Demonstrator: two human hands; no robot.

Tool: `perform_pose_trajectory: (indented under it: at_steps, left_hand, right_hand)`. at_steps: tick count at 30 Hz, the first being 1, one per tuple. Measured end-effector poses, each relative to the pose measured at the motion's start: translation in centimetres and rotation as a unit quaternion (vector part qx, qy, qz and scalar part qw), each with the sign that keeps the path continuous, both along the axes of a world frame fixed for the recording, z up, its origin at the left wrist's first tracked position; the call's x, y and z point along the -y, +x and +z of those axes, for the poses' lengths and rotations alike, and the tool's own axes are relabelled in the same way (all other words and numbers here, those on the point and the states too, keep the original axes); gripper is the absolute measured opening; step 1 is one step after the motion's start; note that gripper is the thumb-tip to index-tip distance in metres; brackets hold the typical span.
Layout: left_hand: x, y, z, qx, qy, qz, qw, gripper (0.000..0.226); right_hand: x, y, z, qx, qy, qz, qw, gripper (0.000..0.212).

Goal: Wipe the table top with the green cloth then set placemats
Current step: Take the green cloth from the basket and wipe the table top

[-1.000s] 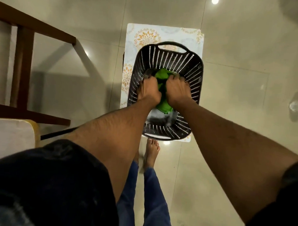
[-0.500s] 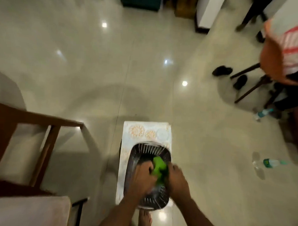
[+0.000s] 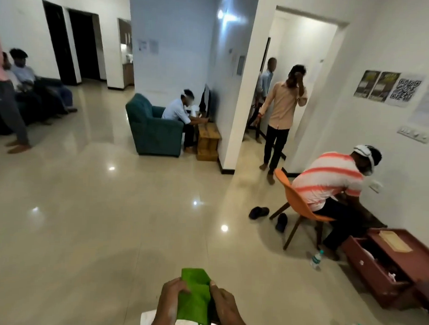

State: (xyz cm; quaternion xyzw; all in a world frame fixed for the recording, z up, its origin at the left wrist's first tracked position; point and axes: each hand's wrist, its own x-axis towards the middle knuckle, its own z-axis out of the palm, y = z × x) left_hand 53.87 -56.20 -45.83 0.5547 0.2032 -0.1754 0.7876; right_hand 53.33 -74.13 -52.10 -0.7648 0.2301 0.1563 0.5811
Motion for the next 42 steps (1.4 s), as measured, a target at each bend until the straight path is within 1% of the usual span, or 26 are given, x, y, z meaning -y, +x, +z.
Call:
perform_pose_trajectory:
  at_steps: [1, 2, 3, 4, 5, 6, 8, 12, 13, 14, 16, 17, 19, 22, 23, 24, 26, 27, 30, 32, 34, 35, 36, 38, 40, 42]
  left_hand:
    - [-0.8, 0.6, 0.3, -0.001, -0.028, 0.0, 1.0, 0.088]
    - [-1.3, 0.9, 1.4, -0.004, -0.039, -0.002, 0.999, 0.088]
    - [-1.8, 1.0, 3.0, -0.004, -0.035, 0.004, 0.999, 0.078]
    - [-2.2, 0.9, 4.7, -0.002, -0.021, 0.011, 1.0, 0.061]
    - [-2.5, 0.8, 6.1, 0.005, -0.005, 0.012, 1.0, 0.043]
    - [-2.9, 1.0, 6.9, 0.013, 0.019, 0.014, 1.0, 0.03]
    - [-3.6, 1.4, 7.4, 0.029, 0.082, 0.028, 0.996, 0.028]
    - [-4.4, 0.7, 7.7, 0.046, 0.117, 0.02, 0.992, 0.017]
    - [-4.5, 0.5, 8.0, 0.05, 0.12, 0.023, 0.991, 0.014]
    - [-4.6, 0.3, 7.9, 0.05, 0.125, 0.028, 0.99, 0.013]
    - [-5.0, 0.2, 7.6, 0.038, 0.137, 0.032, 0.989, 0.016]
    - [-5.4, 0.2, 7.2, 0.033, 0.145, 0.031, 0.988, 0.021]
    - [-6.2, -0.1, 6.4, 0.03, 0.172, 0.031, 0.984, 0.03]
    - [-7.5, -0.6, 5.2, 0.022, 0.235, 0.049, 0.971, 0.041]
    - [-7.8, -1.0, 5.4, 0.021, 0.25, 0.054, 0.966, 0.041]
    - [-8.0, -1.5, 5.7, 0.022, 0.257, 0.056, 0.964, 0.035]
    - [-8.1, -2.4, 6.7, 0.038, 0.273, 0.071, 0.959, 0.019]
    - [-8.3, -2.8, 7.0, 0.045, 0.283, 0.08, 0.955, 0.019]
    - [-8.4, -4.3, 7.2, 0.06, 0.305, 0.12, 0.943, 0.031]
    - [-8.0, -6.3, 7.9, 0.052, 0.326, 0.15, 0.932, 0.023]
    - [-7.6, -8.6, 8.2, 0.051, 0.336, 0.185, 0.922, 0.016]
    - [-7.4, -9.9, 8.3, 0.05, 0.342, 0.201, 0.917, 0.018]
    - [-7.3, -11.4, 8.2, 0.045, 0.348, 0.216, 0.911, 0.022]
    - [-7.2, -14.2, 7.4, 0.035, 0.341, 0.252, 0.905, 0.026]
    - [-7.4, -17.3, 6.4, 0.016, 0.316, 0.293, 0.902, 0.033]
    - [-7.1, -21.0, 5.8, -0.009, 0.306, 0.327, 0.894, 0.034]
  right_hand:
    - [-0.6, 0.7, 2.9, 0.001, 0.035, -0.012, 0.999, 0.096]
    - [-1.1, 1.3, 4.9, 0.009, 0.047, -0.018, 0.999, 0.087]
    - [-1.7, 1.1, 7.6, 0.016, 0.058, -0.018, 0.998, 0.074]
    - [-2.2, 1.1, 9.7, 0.032, 0.083, -0.018, 0.996, 0.061]
    - [-2.4, 1.2, 10.8, 0.043, 0.1, -0.023, 0.994, 0.053]
    - [-2.6, 1.4, 11.4, 0.042, 0.105, -0.022, 0.993, 0.052]
    - [-2.8, 1.4, 12.5, 0.046, 0.108, -0.009, 0.993, 0.059]
    - [-3.1, 1.4, 12.6, 0.071, 0.15, 0.006, 0.986, 0.062]
    - [-3.1, 1.3, 12.5, 0.077, 0.161, 0.014, 0.984, 0.068]
    - [-3.1, 1.2, 12.2, 0.079, 0.168, 0.02, 0.982, 0.079]
    - [-3.2, 1.3, 12.0, 0.093, 0.17, 0.036, 0.98, 0.103]
    - [-3.3, 1.2, 11.9, 0.094, 0.17, 0.041, 0.98, 0.107]
    - [-3.7, 1.0, 12.2, 0.082, 0.158, 0.061, 0.982, 0.099]
    - [-3.9, 0.3, 12.2, 0.068, 0.154, 0.12, 0.978, 0.087]
    - [-3.8, 0.1, 12.1, 0.072, 0.158, 0.139, 0.975, 0.088]
    - [-3.8, -0.1, 12.0, 0.077, 0.158, 0.153, 0.973, 0.093]
    - [-4.1, 0.5, 12.0, 0.087, 0.143, 0.165, 0.972, 0.11]
    - [-4.3, 0.7, 12.0, 0.088, 0.142, 0.166, 0.972, 0.114]
    - [-5.1, 0.9, 12.3, 0.078, 0.163, 0.192, 0.965, 0.102]
    - [-5.5, 0.3, 12.9, 0.069, 0.167, 0.218, 0.959, 0.088]
    - [-6.1, -1.2, 13.7, 0.051, 0.154, 0.255, 0.953, 0.058]
    - [-6.3, -2.1, 13.8, 0.041, 0.159, 0.266, 0.95, 0.045]
    - [-6.6, -2.9, 13.6, 0.036, 0.162, 0.272, 0.948, 0.042]
    - [-7.1, -4.5, 13.0, 0.036, 0.172, 0.289, 0.941, 0.048]
    - [-8.1, -6.5, 12.3, 0.031, 0.173, 0.32, 0.931, 0.049]
    - [-8.8, -8.9, 11.6, 0.036, 0.168, 0.343, 0.924, 0.051]
